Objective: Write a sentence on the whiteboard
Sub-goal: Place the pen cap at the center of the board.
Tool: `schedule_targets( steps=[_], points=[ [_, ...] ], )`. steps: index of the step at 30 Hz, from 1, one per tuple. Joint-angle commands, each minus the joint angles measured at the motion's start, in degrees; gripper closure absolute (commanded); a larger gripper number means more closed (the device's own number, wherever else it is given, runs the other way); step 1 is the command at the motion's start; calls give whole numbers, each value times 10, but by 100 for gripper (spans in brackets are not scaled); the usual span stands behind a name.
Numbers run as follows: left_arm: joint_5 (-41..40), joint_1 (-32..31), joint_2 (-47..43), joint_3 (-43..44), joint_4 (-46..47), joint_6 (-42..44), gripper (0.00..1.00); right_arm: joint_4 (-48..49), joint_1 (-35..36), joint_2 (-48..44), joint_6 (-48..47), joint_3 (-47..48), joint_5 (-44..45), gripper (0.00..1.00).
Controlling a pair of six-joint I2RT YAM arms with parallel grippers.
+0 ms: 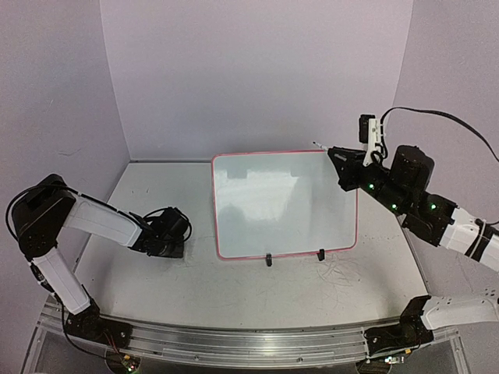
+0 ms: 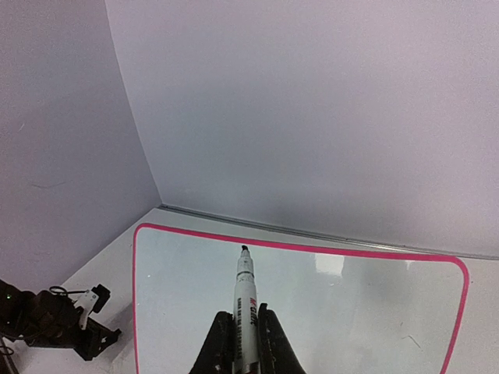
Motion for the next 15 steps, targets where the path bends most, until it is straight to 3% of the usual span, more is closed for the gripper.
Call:
schedule_targets(
  steps=[1, 15],
  points=[
    [-6, 3, -34, -11, -1, -8, 68, 13, 3, -14, -10, -2, 69, 100],
    [40, 27, -200, 24, -55, 43, 40, -3, 3, 40, -59, 23, -10, 100]
  ],
)
